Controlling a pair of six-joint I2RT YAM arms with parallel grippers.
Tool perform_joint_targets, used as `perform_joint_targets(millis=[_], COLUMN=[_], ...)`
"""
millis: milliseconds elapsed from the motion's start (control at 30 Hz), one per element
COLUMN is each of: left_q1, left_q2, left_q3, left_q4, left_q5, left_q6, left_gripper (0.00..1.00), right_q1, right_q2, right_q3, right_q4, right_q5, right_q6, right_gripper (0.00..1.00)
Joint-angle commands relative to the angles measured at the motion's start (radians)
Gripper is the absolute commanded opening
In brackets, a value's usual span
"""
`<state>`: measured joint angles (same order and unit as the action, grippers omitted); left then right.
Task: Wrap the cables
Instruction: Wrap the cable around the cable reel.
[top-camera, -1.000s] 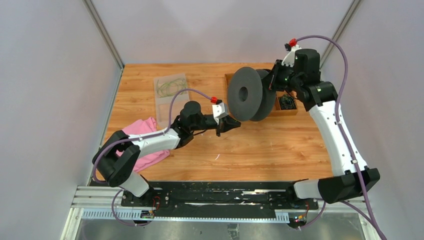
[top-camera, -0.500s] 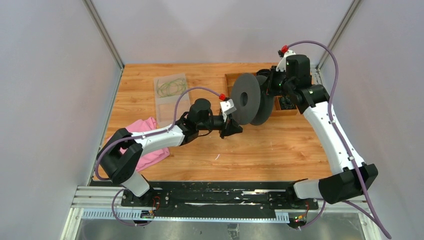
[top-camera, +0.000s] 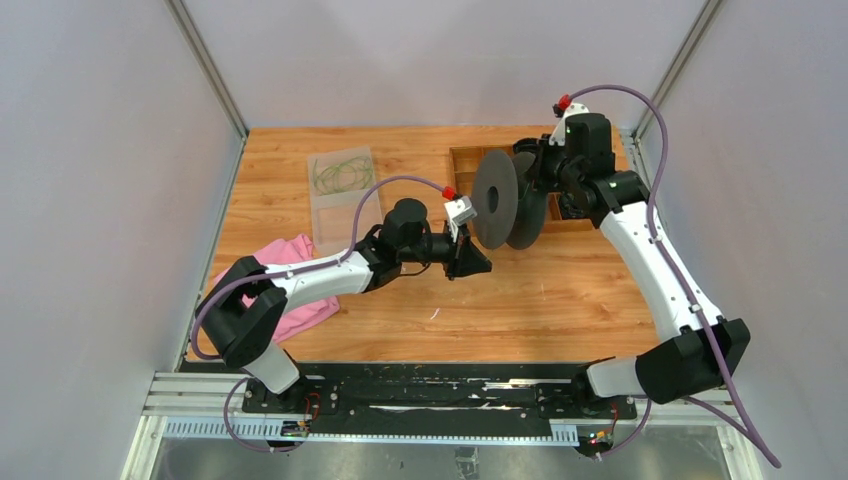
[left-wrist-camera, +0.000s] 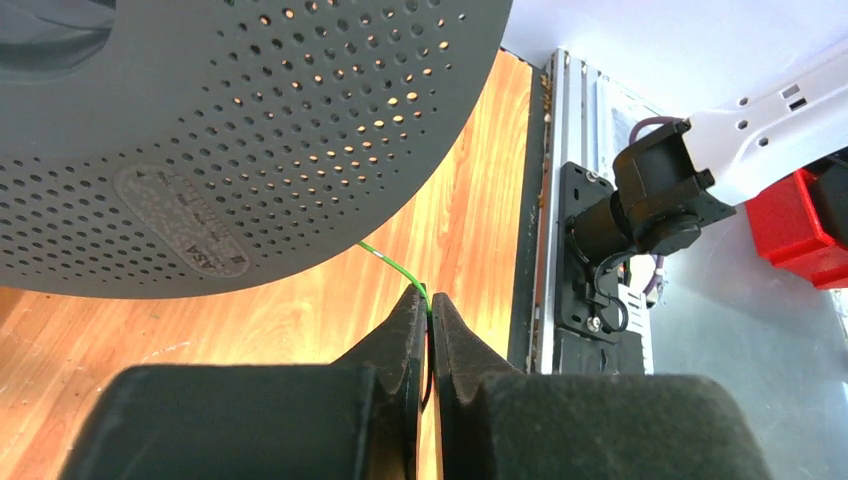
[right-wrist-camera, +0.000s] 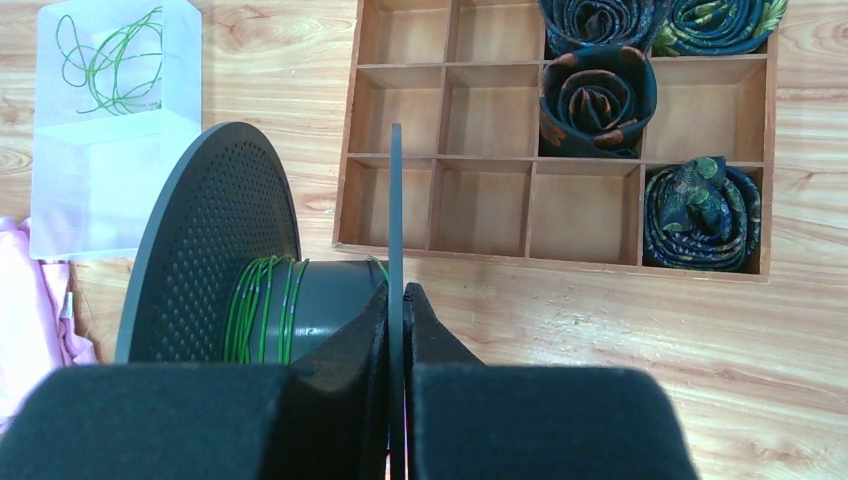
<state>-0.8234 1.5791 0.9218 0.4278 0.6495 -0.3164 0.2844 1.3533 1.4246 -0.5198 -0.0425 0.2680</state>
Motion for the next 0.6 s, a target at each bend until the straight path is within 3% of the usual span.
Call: perform_joint_targets(millis=[0,267,567], left_q1=[-0.023,-0.023,-0.023], left_q2=[-0.012,-0.025,0.004], left_q3=[0.001,0.097,0.221], left_q4=[0.034,-0.127,-0.297], left_q5=[0.065,0.044,0.025], left_q6=[0.022,0.125,0.215], left_gripper=[0.05,0.01,0.03], right_q1=[-0.004,0.018,0.096], right_q2=[0.011,0.02,0.017], right_q3=[0.023,-0.021,-0.095], right_q4=[0.135,0.156,0.193], right_q5=[0.101,0.12,0.187], right_q6=[-0.061,-0.108,-0.187], right_gripper=[0.01,0.01,0.01])
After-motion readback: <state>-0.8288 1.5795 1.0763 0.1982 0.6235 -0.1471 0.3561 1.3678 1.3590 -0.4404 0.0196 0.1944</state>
